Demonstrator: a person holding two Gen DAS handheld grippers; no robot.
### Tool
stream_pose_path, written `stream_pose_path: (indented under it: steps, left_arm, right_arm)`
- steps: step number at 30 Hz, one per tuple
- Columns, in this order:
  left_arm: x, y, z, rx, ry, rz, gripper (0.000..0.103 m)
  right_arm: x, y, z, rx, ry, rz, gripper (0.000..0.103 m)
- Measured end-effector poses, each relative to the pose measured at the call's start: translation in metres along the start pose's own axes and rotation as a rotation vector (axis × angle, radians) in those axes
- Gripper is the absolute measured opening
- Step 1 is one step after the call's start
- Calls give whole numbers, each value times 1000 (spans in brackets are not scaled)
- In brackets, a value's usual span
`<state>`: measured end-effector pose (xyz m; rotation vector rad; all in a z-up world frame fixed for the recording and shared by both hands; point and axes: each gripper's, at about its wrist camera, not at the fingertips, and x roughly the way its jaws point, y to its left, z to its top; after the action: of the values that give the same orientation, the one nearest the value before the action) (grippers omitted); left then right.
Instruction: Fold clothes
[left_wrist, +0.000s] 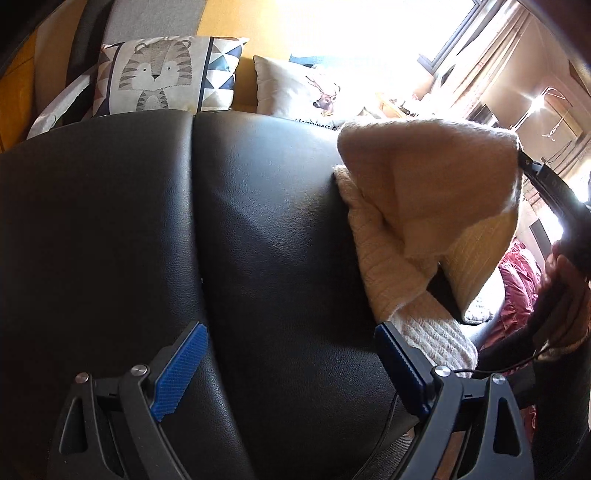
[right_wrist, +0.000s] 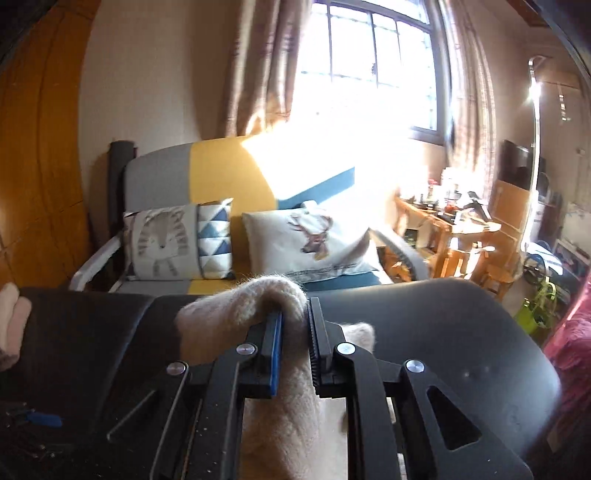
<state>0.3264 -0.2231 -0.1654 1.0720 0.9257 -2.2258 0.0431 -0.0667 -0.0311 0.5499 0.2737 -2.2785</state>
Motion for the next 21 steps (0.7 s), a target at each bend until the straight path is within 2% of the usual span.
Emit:
stream_pose_path:
  steps: [4, 5, 7, 9, 11, 14, 17, 21]
  left_arm:
    - [3, 0, 0, -3, 16, 13, 93]
    - [5, -1, 0, 0, 20, 16, 94]
    - [11, -4, 0, 14, 32, 21, 94]
    - [16, -8, 0, 37, 45, 22, 94]
    - [22, -17, 1, 73, 56, 23, 94]
    - [33, -37, 6, 150, 61, 24, 94]
    - [45, -67, 11, 249, 43, 10, 94]
    - [64, -115, 11, 447, -1, -18, 94]
  right_arm:
    - [26, -62, -14, 37, 64, -256, 14]
    - [29, -75, -22, 48, 88, -285, 14]
    - [28, -100, -44, 60, 140, -325, 21]
    - [19, -109, -62, 70, 157, -294, 47]
    - [9, -116, -80, 79, 169, -252, 54]
    - [-8, -109, -94, 126, 188, -59, 65]
    - [-13, -89, -103, 114, 203, 28, 67]
    - [-9, -68, -113, 83, 227, 77, 67]
